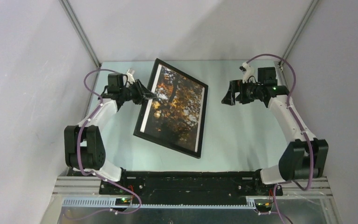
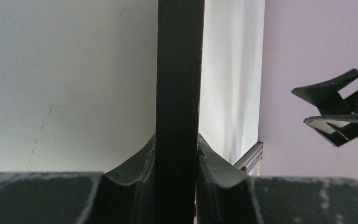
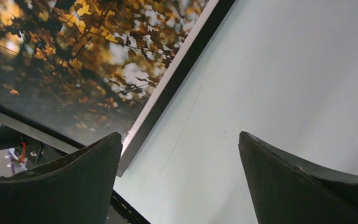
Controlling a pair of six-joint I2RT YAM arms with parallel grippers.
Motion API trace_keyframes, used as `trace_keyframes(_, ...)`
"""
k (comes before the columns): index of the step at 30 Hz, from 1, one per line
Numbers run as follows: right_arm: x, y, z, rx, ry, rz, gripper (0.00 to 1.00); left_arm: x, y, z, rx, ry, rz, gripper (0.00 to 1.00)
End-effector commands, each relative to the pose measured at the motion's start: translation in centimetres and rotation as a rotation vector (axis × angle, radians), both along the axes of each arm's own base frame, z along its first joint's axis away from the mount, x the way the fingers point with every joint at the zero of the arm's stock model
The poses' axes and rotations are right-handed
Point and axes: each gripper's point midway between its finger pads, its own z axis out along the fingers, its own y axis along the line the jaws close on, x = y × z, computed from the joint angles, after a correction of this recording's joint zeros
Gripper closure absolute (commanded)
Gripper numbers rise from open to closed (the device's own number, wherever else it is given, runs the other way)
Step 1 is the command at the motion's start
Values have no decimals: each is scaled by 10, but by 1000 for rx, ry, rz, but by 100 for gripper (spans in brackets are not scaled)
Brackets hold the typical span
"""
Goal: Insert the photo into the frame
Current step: Turn over the photo frame at the center of the board.
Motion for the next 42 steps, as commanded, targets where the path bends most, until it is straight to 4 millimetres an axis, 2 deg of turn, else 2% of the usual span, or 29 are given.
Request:
trace_keyframes(1,18,15,-19,115,66,-1,1,17,9,-24,17,-14,61,91)
trace_keyframes(5,33,25,-57,176,188,-13,1,16,6,-45,-6,12,60,87)
trace_keyframes(7,38,29,-84,205,275,-24,1,14,7,-54,-6,26,72,85)
trace_keyframes(8,40,33,-88,223,283,-16,1,11,9,-59,-5,38,89,82)
trace_keyframes(11,43,42,-117,254,371,-22,2,2,12,-76,2,88,121,75)
trace_keyframes(17,46,58,-147,276,436,-5,3,-1,13,-95,-1,132,155,71)
trace_keyframes(21,43,67,-157,287,473,19,3,-6,7,-111,-3,179,154,64)
trace_keyframes(28,42,75,-169,303,517,41,4,-12,-13,-124,-10,222,107,53)
trace_keyframes(35,45,62,-167,292,508,18,5,-10,-23,-135,-8,258,78,42)
trace_keyframes(42,43,51,-164,261,494,9,6,-8,-19,-140,68,274,65,22)
